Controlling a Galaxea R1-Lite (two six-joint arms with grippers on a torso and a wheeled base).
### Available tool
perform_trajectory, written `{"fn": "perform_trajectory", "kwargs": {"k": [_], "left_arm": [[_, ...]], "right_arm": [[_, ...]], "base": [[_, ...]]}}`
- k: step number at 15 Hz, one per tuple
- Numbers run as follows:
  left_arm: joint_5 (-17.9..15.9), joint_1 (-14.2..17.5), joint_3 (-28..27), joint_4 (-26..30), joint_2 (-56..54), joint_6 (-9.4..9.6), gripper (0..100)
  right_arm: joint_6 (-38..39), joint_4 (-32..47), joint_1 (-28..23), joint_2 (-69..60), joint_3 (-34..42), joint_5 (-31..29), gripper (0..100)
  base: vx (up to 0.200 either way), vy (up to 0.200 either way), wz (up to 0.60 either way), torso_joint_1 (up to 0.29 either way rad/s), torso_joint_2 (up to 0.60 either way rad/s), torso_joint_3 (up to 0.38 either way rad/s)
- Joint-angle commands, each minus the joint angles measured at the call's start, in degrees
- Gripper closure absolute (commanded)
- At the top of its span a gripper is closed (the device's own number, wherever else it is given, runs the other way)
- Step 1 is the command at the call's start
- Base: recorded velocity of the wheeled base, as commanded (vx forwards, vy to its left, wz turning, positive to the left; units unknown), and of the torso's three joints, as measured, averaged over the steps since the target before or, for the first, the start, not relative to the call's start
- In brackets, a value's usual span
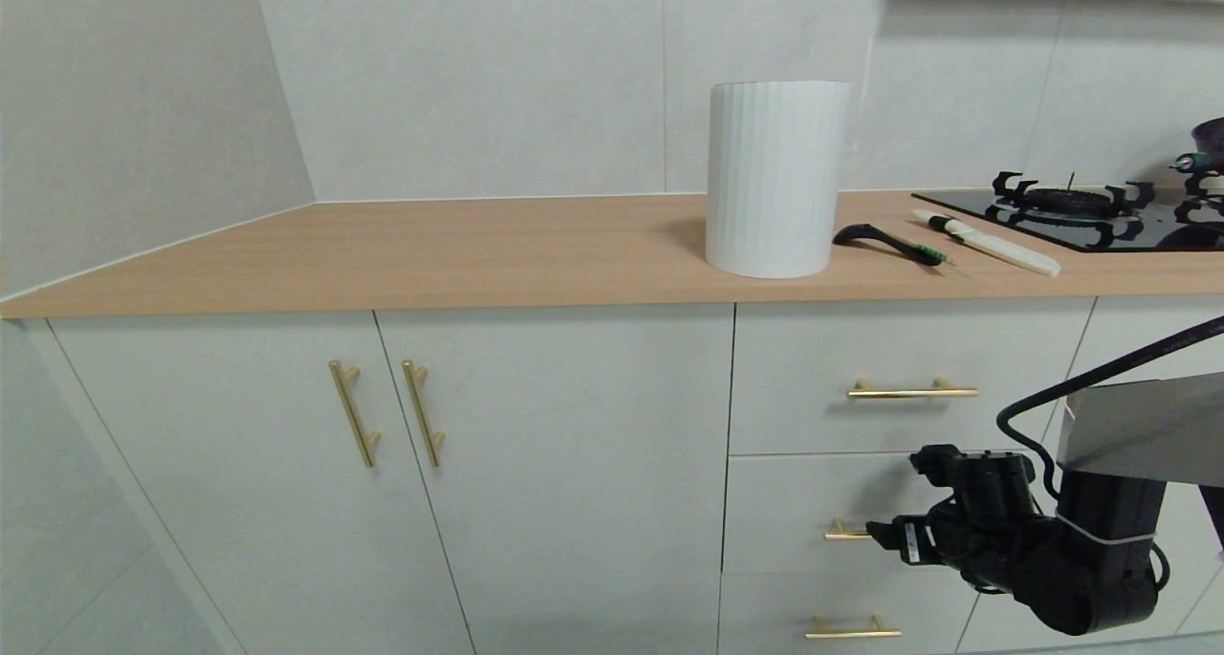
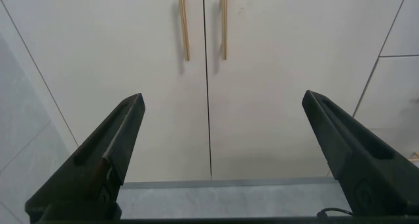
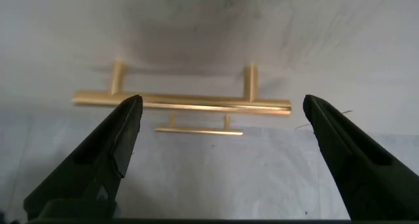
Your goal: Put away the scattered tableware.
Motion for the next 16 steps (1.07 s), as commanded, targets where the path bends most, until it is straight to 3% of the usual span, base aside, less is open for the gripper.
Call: {"fn": "perform_trajectory", "kwargs": {"k": [1,16], "left_arm": [[-0.04,0.02,0.0,-0.01,-0.02,0.0,0],[-0.04,0.02,0.0,-0.01,-0.02,0.0,0]], "right_arm": [[0.08,0.13,-0.26,2.35,-1.89,-0.23,0],[-0.36,2.07,-0.44,3.32,-2.16,-0.41,0]], "base": [[0.0,0.0,0.0,0.0,0.0,0.0],[0.0,0.0,0.0,0.0,0.0,0.0]]}}
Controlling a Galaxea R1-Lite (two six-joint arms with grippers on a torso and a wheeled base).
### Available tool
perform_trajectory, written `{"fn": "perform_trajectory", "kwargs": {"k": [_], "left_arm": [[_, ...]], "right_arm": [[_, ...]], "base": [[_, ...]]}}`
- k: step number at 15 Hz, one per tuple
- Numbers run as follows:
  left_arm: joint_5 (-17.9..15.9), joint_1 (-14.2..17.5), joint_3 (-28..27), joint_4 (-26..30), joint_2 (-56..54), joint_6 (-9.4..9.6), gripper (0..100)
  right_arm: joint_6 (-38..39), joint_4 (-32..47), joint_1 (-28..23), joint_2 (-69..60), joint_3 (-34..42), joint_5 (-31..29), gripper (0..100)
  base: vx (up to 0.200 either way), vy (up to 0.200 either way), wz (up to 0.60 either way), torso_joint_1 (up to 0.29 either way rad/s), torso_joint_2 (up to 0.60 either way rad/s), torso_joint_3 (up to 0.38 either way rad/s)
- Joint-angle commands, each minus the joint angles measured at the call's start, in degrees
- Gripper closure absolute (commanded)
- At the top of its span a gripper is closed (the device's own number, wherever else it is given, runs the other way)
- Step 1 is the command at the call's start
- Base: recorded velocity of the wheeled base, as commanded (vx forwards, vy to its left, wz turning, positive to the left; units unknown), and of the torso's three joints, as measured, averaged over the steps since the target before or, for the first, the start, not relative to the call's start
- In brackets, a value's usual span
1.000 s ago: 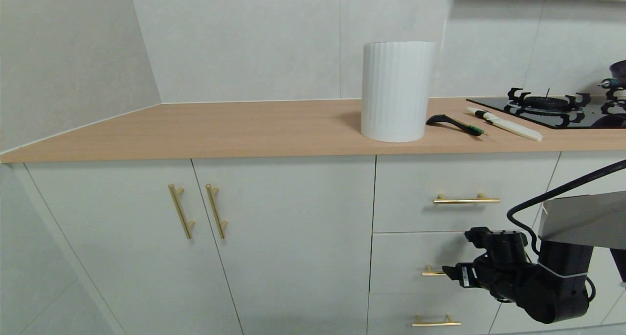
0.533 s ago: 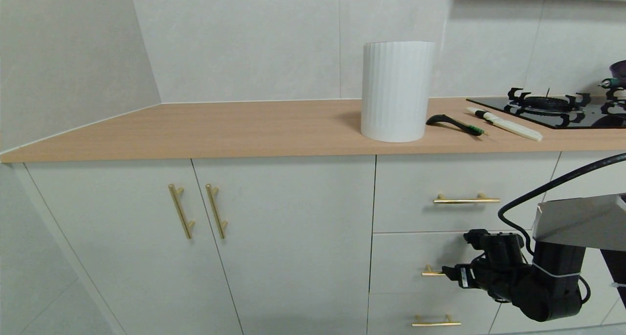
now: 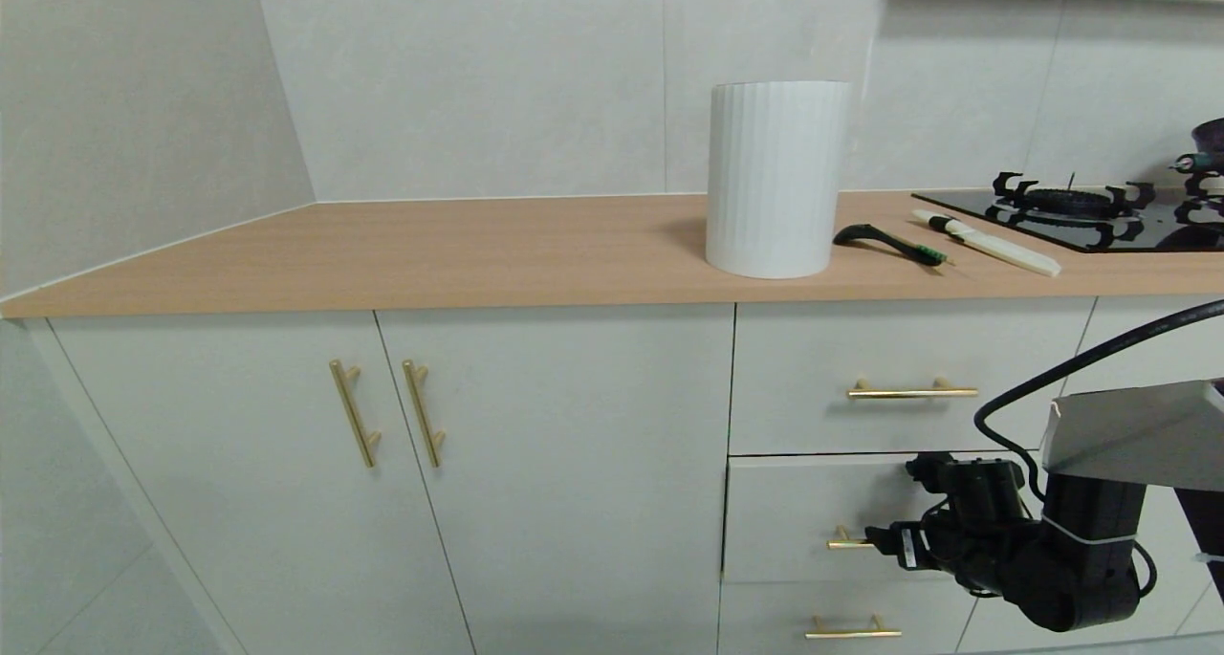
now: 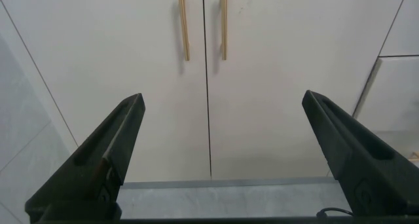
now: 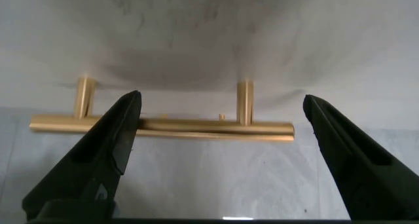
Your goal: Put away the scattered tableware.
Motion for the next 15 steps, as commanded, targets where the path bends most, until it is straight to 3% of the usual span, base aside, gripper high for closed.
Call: {"fn": "perform_trajectory", "kwargs": {"k": [1,7,10,15], "left_arm": [[-0.02,0.02,0.0,-0.01,-0.02,0.0,0],[-0.02,0.02,0.0,-0.01,-0.02,0.0,0],[-0.02,0.02,0.0,-0.01,-0.02,0.0,0],[-0.02,0.02,0.0,-0.01,-0.02,0.0,0]], "right_arm": [[0.0,0.11,0.02,-0.39,1.02,0.05,0],[-0.09,1.6,0.64,-6.63,9.11,0.66,0],[0.0,9.69,1.52,-21.22,16.76,3.3,0],[0.61,28.41,6.44,-45.57,13.5,3.21,0]], "base": [[0.0,0.0,0.0,0.0,0.0,0.0],[0.0,0.0,0.0,0.0,0.0,0.0],[0.0,0.0,0.0,0.0,0.0,0.0],[0.0,0.0,0.0,0.0,0.0,0.0]]}}
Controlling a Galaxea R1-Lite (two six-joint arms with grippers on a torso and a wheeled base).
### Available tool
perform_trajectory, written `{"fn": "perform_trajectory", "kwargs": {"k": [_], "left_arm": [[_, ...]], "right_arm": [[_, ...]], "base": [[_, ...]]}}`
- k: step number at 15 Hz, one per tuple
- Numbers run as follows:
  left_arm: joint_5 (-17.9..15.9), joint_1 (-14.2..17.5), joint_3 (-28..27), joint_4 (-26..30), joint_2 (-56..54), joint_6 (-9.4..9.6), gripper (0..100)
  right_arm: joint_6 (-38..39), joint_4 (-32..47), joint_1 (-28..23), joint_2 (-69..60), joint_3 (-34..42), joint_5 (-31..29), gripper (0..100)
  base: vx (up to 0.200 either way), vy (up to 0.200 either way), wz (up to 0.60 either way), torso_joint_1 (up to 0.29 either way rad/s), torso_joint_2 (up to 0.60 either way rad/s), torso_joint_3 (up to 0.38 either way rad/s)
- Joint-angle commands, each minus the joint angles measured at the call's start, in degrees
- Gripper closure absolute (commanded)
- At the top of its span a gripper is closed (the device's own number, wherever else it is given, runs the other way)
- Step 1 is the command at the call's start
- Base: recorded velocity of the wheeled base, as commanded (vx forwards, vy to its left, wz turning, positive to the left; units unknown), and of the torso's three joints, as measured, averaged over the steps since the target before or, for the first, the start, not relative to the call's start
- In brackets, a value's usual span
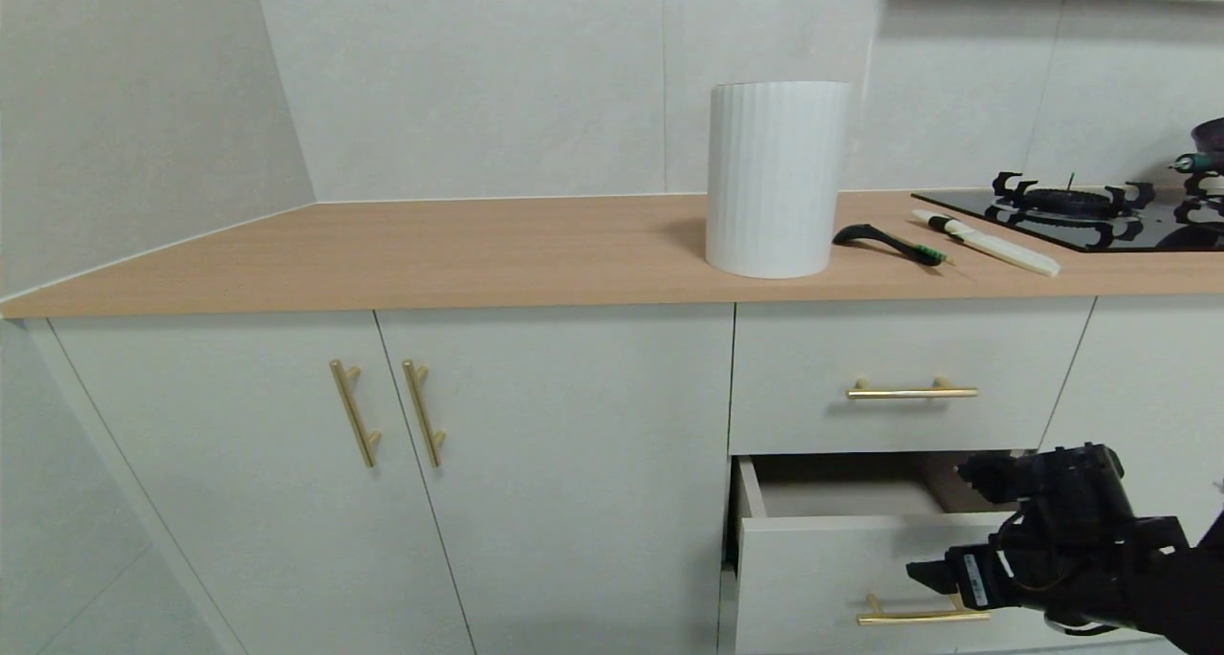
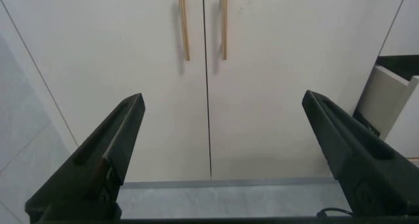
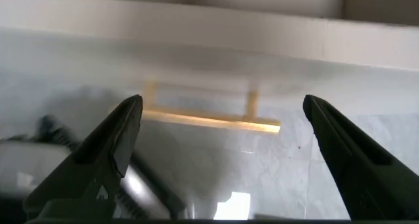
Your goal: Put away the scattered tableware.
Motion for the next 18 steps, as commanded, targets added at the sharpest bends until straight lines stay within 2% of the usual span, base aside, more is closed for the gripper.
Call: {"fn": "perform_trajectory", "kwargs": {"k": [1,5,12,18], "left_arm": [[0.05,0.02,0.0,-0.01,-0.02,0.0,0],[-0.04,0.02,0.0,-0.01,-0.02,0.0,0],[-0.04,0.02,0.0,-0.01,-0.02,0.0,0],[-0.04,0.02,0.0,-0.01,-0.02,0.0,0]], "right_arm": [[0.48,6.87,3.28,-15.33,-2.01,-0.04,0],[4.08,5.82,4.51,-13.75,-3.07,-0.47,0],[4.96,-9.56,4.07,0.84,-4.47,-3.38,0],[5.14,-9.91,3.02,6.55,-6.58,-4.96,0]], "base": [[0.0,0.0,0.0,0.0,0.0,0.0],[0.0,0.0,0.0,0.0,0.0,0.0],[0.0,0.0,0.0,0.0,0.0,0.0],[0.0,0.0,0.0,0.0,0.0,0.0]]}}
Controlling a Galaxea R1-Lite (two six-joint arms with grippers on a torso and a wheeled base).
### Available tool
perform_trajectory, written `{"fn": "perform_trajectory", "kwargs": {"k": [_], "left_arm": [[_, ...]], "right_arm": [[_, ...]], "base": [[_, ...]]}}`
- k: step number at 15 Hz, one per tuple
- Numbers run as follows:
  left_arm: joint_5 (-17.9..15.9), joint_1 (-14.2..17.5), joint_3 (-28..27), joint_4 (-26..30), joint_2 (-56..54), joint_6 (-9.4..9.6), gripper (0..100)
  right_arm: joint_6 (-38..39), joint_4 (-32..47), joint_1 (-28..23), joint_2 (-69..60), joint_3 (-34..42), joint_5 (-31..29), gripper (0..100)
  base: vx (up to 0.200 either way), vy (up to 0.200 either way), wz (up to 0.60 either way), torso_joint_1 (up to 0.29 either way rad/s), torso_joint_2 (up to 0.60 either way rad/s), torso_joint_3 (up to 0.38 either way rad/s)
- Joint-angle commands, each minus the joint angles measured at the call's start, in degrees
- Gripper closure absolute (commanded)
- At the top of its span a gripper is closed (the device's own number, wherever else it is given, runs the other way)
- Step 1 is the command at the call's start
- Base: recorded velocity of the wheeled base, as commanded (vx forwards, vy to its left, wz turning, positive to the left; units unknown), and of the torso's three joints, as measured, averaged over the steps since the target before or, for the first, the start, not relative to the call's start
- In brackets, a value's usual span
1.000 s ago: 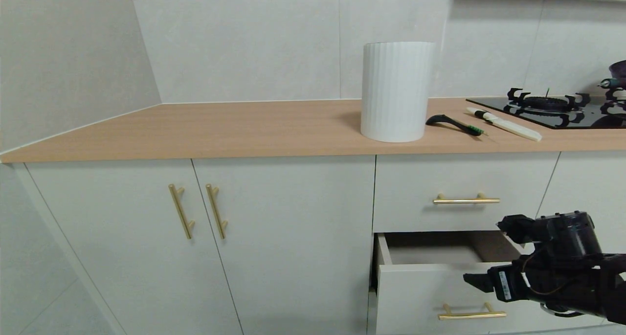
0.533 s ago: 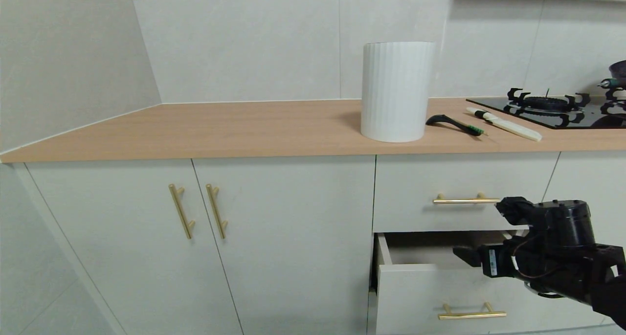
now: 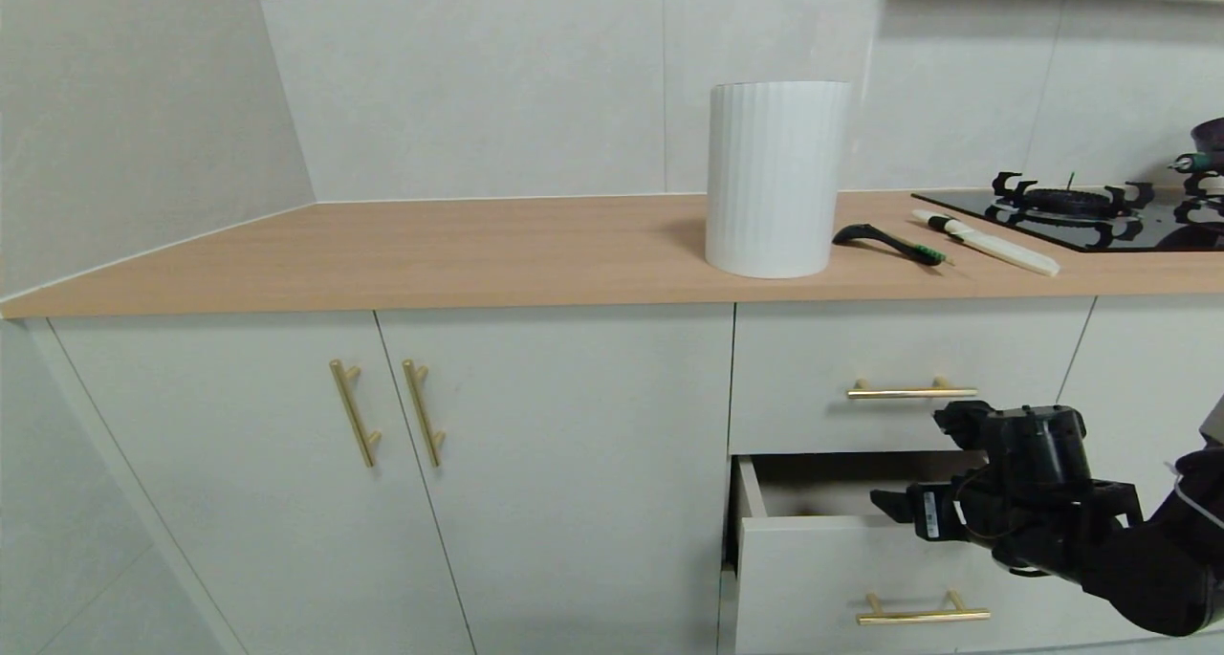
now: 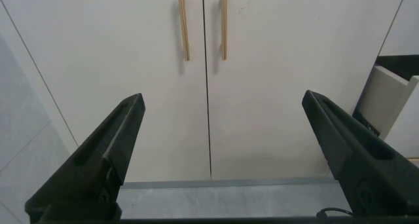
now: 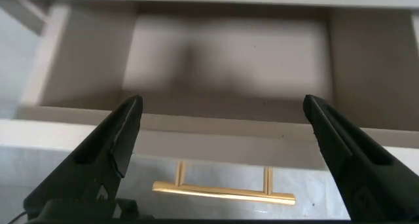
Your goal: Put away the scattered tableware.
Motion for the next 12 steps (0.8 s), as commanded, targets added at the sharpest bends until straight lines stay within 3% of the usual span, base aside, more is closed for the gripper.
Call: {"fn": "perform_trajectory", "kwargs": {"k": [1,12], "left_arm": [[-0.04,0.02,0.0,-0.01,-0.02,0.0,0],[-0.04,0.02,0.0,-0.01,-0.02,0.0,0]], "right_arm": [[0.13,-0.03,-0.18,2.46,-0.53,-0.08,0],[0.48,1.99,-0.18,1.31,0.09,-0.52,0]], "base": [[0.0,0.0,0.0,0.0,0.0,0.0],[0.0,0.0,0.0,0.0,0.0,0.0]]}}
